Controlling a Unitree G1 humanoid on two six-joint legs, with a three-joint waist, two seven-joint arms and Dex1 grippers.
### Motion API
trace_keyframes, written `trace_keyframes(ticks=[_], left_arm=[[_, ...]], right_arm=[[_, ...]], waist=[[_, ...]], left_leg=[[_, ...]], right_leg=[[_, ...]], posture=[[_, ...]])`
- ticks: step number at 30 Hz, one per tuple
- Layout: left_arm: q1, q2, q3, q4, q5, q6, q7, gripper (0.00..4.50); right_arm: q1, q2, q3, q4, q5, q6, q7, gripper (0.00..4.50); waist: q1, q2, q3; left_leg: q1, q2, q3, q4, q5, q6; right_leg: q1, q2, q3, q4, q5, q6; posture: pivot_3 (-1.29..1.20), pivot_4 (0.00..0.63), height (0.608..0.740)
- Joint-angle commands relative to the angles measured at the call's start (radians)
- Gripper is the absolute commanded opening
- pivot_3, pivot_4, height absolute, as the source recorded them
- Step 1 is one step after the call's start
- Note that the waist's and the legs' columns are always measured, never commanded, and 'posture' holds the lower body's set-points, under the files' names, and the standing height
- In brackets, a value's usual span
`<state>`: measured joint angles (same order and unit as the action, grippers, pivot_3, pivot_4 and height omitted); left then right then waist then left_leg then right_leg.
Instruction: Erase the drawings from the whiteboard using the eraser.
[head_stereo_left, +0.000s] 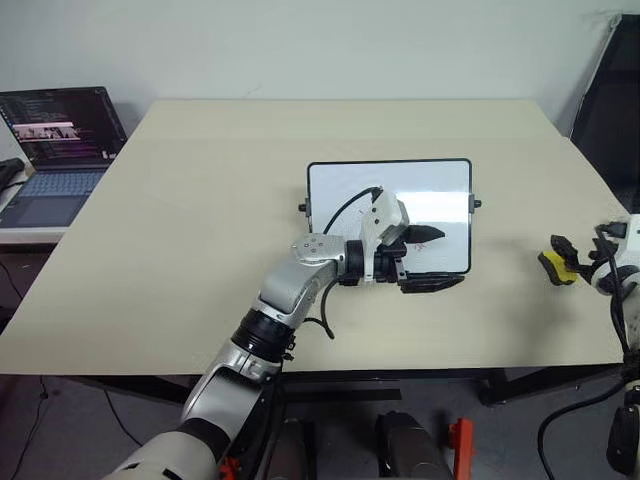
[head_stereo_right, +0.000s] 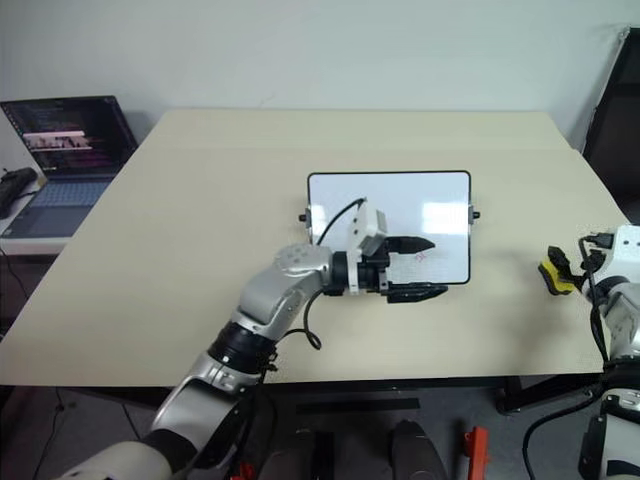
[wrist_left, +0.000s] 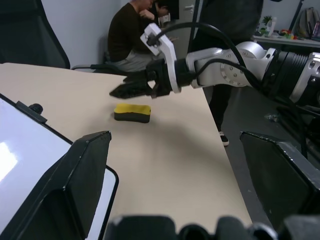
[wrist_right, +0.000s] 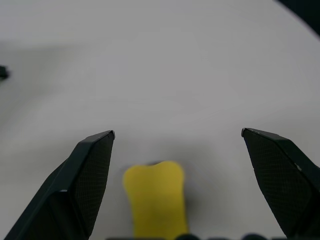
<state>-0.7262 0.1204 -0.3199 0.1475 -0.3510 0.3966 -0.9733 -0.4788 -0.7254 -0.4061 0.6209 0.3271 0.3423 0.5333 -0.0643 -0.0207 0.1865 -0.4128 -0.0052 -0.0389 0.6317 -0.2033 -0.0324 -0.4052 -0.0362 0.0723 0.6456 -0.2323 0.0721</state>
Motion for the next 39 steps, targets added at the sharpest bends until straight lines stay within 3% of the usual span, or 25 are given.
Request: trace_keyframes(ticks=[1,25,29,34,35,39], left_arm=[[0.006,0.008,0.005,-0.055,-0.002,0.009,-0.005,4.5],[0.033,0.018,0.006,-0.092,-0.013,0.054,-0.001,4.5],[0.039,0.021,0.002,-0.1,-0.013,0.057,-0.006,4.5],[0.043,0.026,0.003,-0.103,-0.011,0.061,-0.007,4.5],[0.044,0.026,0.003,-0.105,-0.011,0.063,-0.008,4.5],[0.045,0.025,0.002,-0.106,-0.011,0.065,-0.007,4.5]], right_arm=[[-0.014,-0.02,-0.008,-0.006,0.019,-0.012,0.055,4.47],[0.067,-0.014,0.013,-0.011,0.003,0.006,0.069,4.47],[0.062,-0.01,0.007,-0.006,0.004,-0.001,0.057,3.29],[0.063,-0.001,-0.012,-0.005,0.02,-0.007,0.042,1.49],[0.066,0.0,-0.014,-0.008,0.023,-0.006,0.041,1.3],[0.08,0.006,-0.021,-0.03,0.035,-0.001,0.042,1.29]], waist=[[0.002,0.0,0.0],[0.008,0.0,0.0],[0.008,0.0,0.0],[0.008,0.0,0.0],[0.008,0.0,0.0],[0.008,0.0,0.0]], left_leg=[[0.0,0.0,0.0,0.0,0.0,0.0],[0.0,0.0,0.0,0.001,0.0,0.0],[0.0,0.0,0.0,0.001,0.0,0.0],[0.0,0.0,0.0,0.001,0.0,0.0],[0.0,0.0,0.0,0.001,0.0,0.0],[0.0,0.0,0.0,0.001,0.0,0.0]], right_leg=[[0.0,0.0,0.0,0.0,0.0,0.001],[0.0,0.0,0.0,0.0,0.0,0.001],[0.0,0.0,0.0,0.0,0.0,0.001],[0.0,0.0,0.0,0.0,0.0,0.001],[0.0,0.0,0.0,0.0,0.0,0.001],[0.0,0.0,0.0,0.0,0.0,0.001]], posture=[[0.0,0.15,0.74],[0.0,0.15,0.74],[0.0,0.15,0.74],[0.0,0.15,0.74],[0.0,0.15,0.74],[0.0,0.15,0.74]])
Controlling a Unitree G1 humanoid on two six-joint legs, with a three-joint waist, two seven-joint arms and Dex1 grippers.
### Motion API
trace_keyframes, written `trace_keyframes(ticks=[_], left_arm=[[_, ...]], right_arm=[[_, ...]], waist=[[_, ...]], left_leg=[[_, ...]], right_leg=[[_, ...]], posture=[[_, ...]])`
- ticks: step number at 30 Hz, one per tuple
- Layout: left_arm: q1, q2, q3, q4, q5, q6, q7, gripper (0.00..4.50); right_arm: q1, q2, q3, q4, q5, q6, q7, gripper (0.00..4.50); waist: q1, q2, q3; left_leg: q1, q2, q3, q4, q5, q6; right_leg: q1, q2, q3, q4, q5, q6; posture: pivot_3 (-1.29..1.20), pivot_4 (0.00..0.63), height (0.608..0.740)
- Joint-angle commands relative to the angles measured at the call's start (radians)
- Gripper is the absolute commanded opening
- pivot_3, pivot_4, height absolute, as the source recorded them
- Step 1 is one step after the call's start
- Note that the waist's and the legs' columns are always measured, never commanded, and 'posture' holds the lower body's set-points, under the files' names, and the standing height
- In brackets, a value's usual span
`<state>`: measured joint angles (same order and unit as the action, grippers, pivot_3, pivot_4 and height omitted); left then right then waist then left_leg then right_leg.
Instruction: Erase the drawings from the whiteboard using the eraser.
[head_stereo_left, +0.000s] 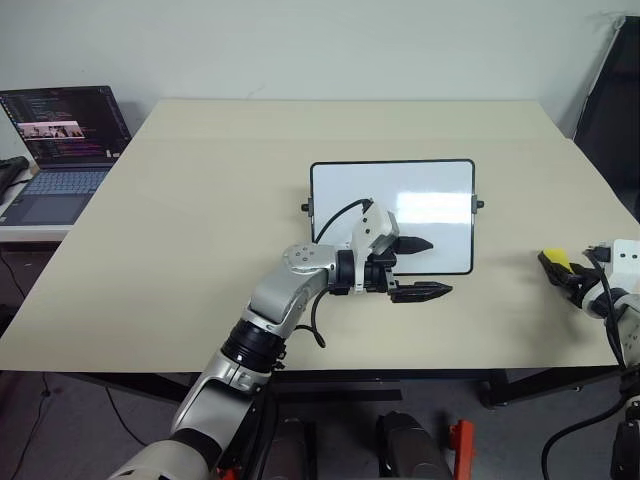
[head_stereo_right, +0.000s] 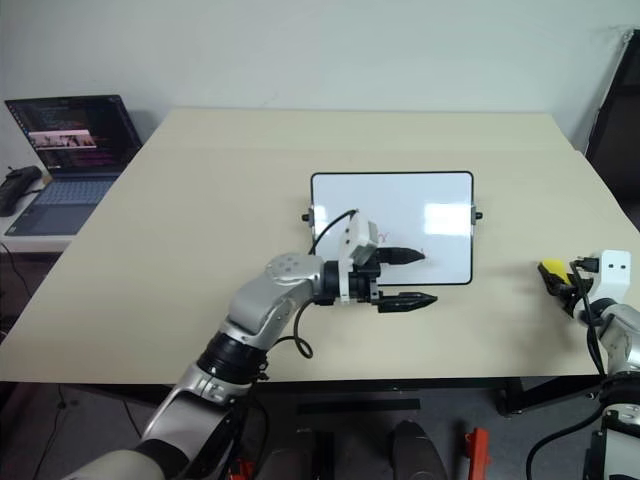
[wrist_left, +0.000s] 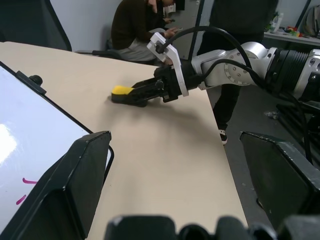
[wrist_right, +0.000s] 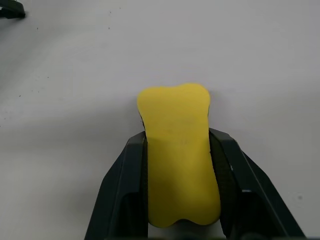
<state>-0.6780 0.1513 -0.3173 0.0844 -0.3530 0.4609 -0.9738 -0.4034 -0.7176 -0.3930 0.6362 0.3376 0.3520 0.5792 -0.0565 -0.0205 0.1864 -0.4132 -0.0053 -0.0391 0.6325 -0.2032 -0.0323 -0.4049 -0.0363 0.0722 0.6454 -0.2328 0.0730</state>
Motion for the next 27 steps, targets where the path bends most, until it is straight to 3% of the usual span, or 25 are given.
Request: trace_keyframes(ticks=[1,10,18,25,27], left_arm=[[-0.003,-0.005,-0.001,-0.044,-0.009,0.002,-0.007,4.5],[-0.002,-0.008,-0.006,-0.04,-0.006,0.001,-0.012,4.5],[-0.001,-0.006,-0.006,-0.036,-0.003,-0.002,-0.016,4.5],[0.003,-0.004,-0.007,-0.031,0.007,-0.007,-0.019,4.5],[0.004,-0.002,-0.006,-0.03,0.009,-0.008,-0.022,4.5]], right_arm=[[0.009,0.0,-0.036,-0.054,0.028,-0.009,0.0,1.29],[0.028,0.002,-0.024,-0.092,0.024,0.023,0.001,1.29],[0.03,0.003,-0.017,-0.103,0.02,0.023,0.005,3.87],[0.017,-0.002,-0.024,-0.081,0.017,0.012,-0.002,3.87],[0.016,-0.002,-0.025,-0.077,0.017,0.01,-0.002,3.49]], waist=[[0.0,0.0,0.0],[0.0,0.0,0.0],[0.0,0.0,0.0],[0.0,0.0,0.0],[0.0,0.0,0.0]], left_leg=[[0.0,0.0,0.0,0.0,0.0,0.0],[0.0,0.0,0.0,0.0,0.0,0.0],[0.0,0.0,0.0,0.0,0.0,0.0],[0.0,0.0,0.0,0.0,0.0,0.0],[0.0,0.0,0.0,0.0,0.0,0.0]], right_leg=[[0.0,0.0,0.0,0.0,0.0,0.0],[0.0,0.0,0.0,0.0,0.0,0.0],[0.0,0.0,0.0,0.0,-0.002,0.003],[0.0,0.0,0.0,0.0,-0.002,0.003],[0.0,0.0,0.0,0.0,-0.002,0.003]], posture=[[0.0,0.15,0.74],[0.0,0.15,0.74],[0.0,0.15,0.74],[0.0,0.15,0.74],[0.0,0.15,0.74]])
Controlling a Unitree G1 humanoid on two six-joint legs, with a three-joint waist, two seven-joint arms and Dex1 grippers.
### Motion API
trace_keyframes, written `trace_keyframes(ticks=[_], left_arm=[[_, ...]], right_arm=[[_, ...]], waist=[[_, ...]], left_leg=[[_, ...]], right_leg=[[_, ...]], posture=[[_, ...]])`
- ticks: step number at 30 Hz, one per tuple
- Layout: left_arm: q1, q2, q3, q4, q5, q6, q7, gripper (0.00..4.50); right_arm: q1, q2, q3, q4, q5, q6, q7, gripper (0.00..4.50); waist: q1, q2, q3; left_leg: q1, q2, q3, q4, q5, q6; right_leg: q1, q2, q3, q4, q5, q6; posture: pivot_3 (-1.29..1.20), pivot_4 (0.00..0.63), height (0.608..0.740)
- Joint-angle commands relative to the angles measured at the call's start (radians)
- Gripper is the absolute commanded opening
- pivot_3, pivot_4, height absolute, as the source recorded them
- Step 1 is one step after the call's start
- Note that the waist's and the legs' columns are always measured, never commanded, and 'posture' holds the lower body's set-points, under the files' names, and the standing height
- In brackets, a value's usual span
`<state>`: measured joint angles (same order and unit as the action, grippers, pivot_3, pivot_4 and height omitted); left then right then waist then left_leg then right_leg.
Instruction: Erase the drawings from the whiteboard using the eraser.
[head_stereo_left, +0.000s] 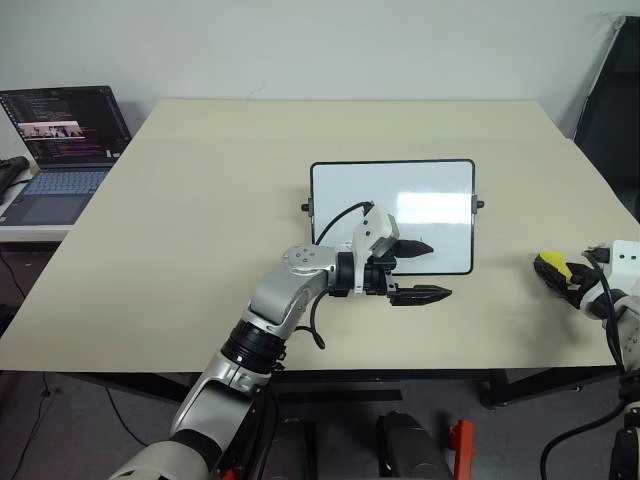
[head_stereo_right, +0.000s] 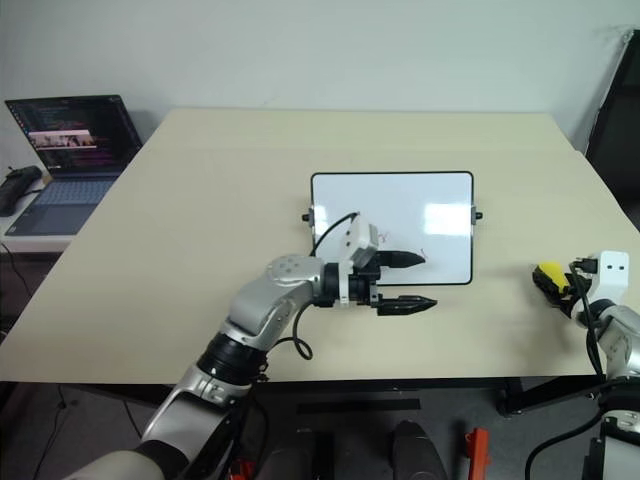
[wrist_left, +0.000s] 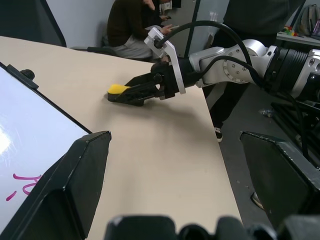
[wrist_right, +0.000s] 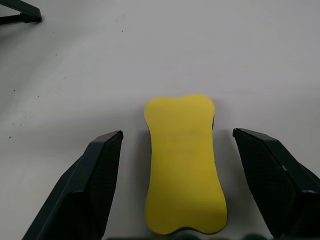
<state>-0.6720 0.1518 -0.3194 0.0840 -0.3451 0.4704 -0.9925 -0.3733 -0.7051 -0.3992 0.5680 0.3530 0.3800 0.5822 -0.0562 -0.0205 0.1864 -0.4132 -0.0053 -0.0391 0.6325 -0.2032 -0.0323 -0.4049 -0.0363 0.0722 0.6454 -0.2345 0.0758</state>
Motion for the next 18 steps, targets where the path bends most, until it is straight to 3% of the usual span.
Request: trace_keyframes(ticks=[1,7,15,18], left_arm=[[-0.003,-0.002,-0.002,-0.03,0.001,-0.016,-0.004,4.5],[-0.004,-0.002,-0.001,-0.033,0.003,-0.013,-0.005,4.5],[-0.01,-0.001,0.006,-0.029,0.006,-0.017,-0.006,4.5],[-0.02,0.04,0.036,-0.037,0.013,-0.026,-0.007,4.5]], right_arm=[[-0.015,-0.015,-0.02,-0.008,0.003,-0.02,-0.005,3.28],[-0.017,-0.011,-0.012,-0.006,-0.001,-0.024,-0.004,1.2],[-0.01,-0.01,-0.017,-0.047,0.004,-0.018,0.005,1.13],[0.013,-0.032,-0.032,-0.246,0.049,0.042,0.024,1.13]], waist=[[0.0,0.0,0.0],[0.0,0.0,0.0],[0.0,0.0,0.0],[-0.001,0.0,0.0]], left_leg=[[0.0,0.0,0.0,0.0,0.0,0.0],[0.0,0.0,0.0,0.0,0.0,0.0],[0.0,0.0,0.0,0.0,0.0,0.0],[0.0,0.0,0.0,0.0,0.0,0.0]], right_leg=[[0.0,0.0,0.0,0.0,0.0,0.0],[0.0,0.0,0.0,0.0,0.0,0.0],[0.0,0.0,0.0,0.0,0.0,0.0],[0.0,0.0,0.0,0.0,0.0,0.0]], posture=[[0.0,0.15,0.74],[0.0,0.15,0.74],[0.0,0.15,0.74],[0.0,0.15,0.74]])
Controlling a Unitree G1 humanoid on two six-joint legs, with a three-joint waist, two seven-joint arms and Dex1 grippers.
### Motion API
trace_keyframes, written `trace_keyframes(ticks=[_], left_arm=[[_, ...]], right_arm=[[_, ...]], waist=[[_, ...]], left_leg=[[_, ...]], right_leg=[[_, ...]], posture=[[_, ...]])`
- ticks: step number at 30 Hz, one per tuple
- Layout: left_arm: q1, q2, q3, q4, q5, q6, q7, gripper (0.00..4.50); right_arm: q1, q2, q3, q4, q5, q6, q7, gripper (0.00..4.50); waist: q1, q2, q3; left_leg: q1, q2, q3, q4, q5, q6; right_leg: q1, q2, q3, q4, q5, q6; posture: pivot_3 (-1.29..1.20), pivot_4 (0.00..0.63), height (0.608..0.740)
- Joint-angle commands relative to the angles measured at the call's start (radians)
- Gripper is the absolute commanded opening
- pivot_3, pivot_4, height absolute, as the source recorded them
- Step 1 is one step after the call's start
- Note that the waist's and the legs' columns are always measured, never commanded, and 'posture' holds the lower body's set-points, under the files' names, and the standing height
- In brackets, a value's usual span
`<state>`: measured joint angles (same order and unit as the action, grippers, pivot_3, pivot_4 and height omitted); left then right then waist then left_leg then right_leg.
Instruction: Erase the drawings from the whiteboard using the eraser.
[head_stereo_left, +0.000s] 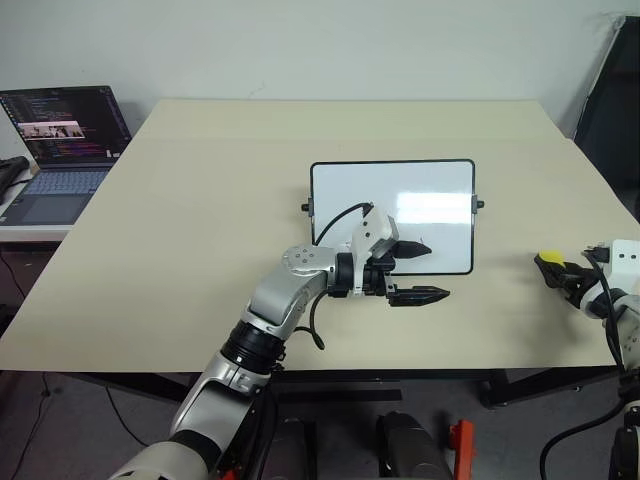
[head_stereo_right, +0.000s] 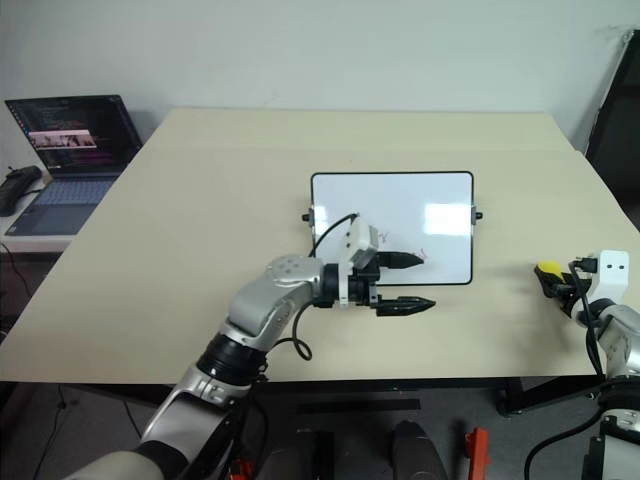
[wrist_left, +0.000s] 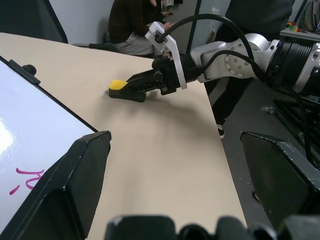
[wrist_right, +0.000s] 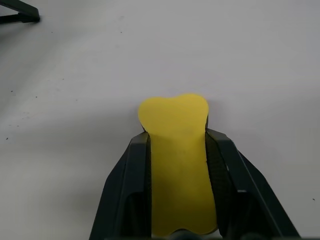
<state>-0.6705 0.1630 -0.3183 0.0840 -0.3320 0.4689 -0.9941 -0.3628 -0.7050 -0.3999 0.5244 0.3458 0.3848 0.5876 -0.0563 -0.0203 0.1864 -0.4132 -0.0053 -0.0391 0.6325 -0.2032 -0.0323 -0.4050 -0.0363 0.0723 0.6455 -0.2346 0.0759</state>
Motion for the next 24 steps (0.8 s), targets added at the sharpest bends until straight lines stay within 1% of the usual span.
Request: trace_keyframes(ticks=[1,3,4,5,6,8,10,12,14,17,19,21,24], left_arm=[[-0.025,0.044,0.045,-0.04,0.001,-0.027,-0.005,4.5],[-0.022,0.134,0.108,-0.082,-0.014,-0.02,-0.02,4.5],[-0.02,0.163,0.126,-0.095,-0.023,-0.019,-0.025,4.5],[-0.006,0.206,0.149,-0.11,-0.033,-0.026,-0.042,4.5],[0.003,0.229,0.159,-0.117,-0.039,-0.032,-0.052,4.5],[0.046,0.297,0.215,-0.119,-0.048,-0.065,-0.078,4.5],[0.092,0.345,0.268,-0.113,-0.046,-0.112,-0.084,4.5],[0.144,0.38,0.309,-0.136,-0.058,-0.131,-0.086,4.5],[0.193,0.401,0.347,-0.166,-0.067,-0.142,-0.068,4.5],[0.274,0.422,0.387,-0.208,-0.066,-0.161,-0.039,4.5],[0.32,0.429,0.396,-0.235,-0.063,-0.163,-0.025,4.5],[0.354,0.431,0.398,-0.258,-0.064,-0.164,-0.012,4.5],[0.4,0.424,0.397,-0.302,-0.073,-0.151,0.014,4.5]], right_arm=[[0.008,-0.038,-0.037,-0.267,0.071,0.06,0.02,1.13],[-0.036,-0.093,-0.027,-0.552,0.142,0.164,0.019,1.13],[-0.052,-0.111,-0.02,-0.637,0.162,0.2,0.016,1.13],[-0.086,-0.133,0.03,-0.713,0.156,0.219,0.029,1.13],[-0.107,-0.145,0.065,-0.746,0.147,0.229,0.036,1.13],[-0.24,-0.098,0.206,-0.795,0.133,0.224,0.055,1.13],[-0.363,-0.003,0.348,-0.788,0.095,0.195,0.066,1.13],[-0.429,0.088,0.457,-0.754,0.039,0.145,0.075,1.12],[-0.456,0.168,0.547,-0.699,-0.024,0.084,0.081,1.12],[-0.454,0.237,0.68,-0.591,-0.155,-0.049,0.096,1.12],[-0.447,0.269,0.724,-0.531,-0.205,-0.12,0.109,1.12],[-0.439,0.294,0.735,-0.482,-0.227,-0.171,0.124,1.12],[-0.423,0.325,0.742,-0.386,-0.251,-0.249,0.145,1.12]], waist=[[-0.002,0.001,0.0],[-0.011,0.005,0.001],[-0.014,0.007,0.003],[-0.019,0.009,0.003],[-0.021,0.009,0.002],[-0.025,0.004,0.0],[-0.031,-0.001,-0.003],[-0.029,-0.001,-0.002],[-0.021,-0.002,-0.002],[0.008,-0.003,-0.002],[0.021,-0.003,-0.002],[0.03,-0.003,-0.002],[0.029,-0.003,-0.002]], left_leg=[[0.0,0.0,0.0,0.0,0.0,0.0],[0.0,0.0,0.0,0.0,0.0,0.0],[0.0,0.0,0.0,0.0,0.0,0.0],[0.0,0.0,0.0,0.0,0.0,0.0],[0.0,0.001,0.0,0.0,0.0,0.0],[0.001,0.002,-0.001,-0.001,0.0,0.0],[0.004,0.004,-0.001,-0.002,0.0,0.0],[0.005,0.005,0.001,-0.002,0.0,0.0],[0.004,0.005,0.0,-0.002,0.0,0.0],[-0.003,0.004,-0.003,-0.002,0.0,0.0],[-0.004,0.002,-0.003,-0.002,-0.001,-0.001],[-0.005,0.001,-0.003,-0.002,-0.001,-0.001],[-0.005,0.001,-0.005,-0.002,-0.001,-0.001]], right_leg=[[0.0,0.0,0.0,0.0,0.0,0.0],[-0.001,0.0,0.001,0.001,0.0,0.0],[-0.002,0.0,0.001,0.002,0.0,0.0],[-0.002,0.0,0.001,0.002,0.0,0.0],[-0.002,0.001,0.001,0.003,-0.001,0.0],[0.0,0.002,-0.001,0.002,-0.001,-0.001],[0.001,0.003,-0.001,0.001,-0.002,-0.003],[0.001,0.003,0.0,0.001,-0.002,-0.003],[0.0,0.003,-0.001,0.002,-0.003,-0.004],[-0.005,0.001,-0.004,0.001,0.0,-0.008],[-0.005,-0.002,-0.005,0.001,0.0,-0.008],[-0.005,-0.003,-0.005,0.0,0.0,-0.008],[-0.005,-0.003,-0.007,0.0,0.0,-0.008]], posture=[[0.0,0.15,0.74],[0.0,0.15,0.74],[0.0,0.15,0.74],[0.0,0.15,0.74],[0.0,0.15,0.74],[0.0,0.15,0.74],[0.0,0.15,0.74],[0.0,0.15,0.74],[0.0,0.15,0.74],[0.0,0.15,0.74],[0.0,0.15,0.74],[0.0,0.15,0.74],[0.0,0.15,0.74]])
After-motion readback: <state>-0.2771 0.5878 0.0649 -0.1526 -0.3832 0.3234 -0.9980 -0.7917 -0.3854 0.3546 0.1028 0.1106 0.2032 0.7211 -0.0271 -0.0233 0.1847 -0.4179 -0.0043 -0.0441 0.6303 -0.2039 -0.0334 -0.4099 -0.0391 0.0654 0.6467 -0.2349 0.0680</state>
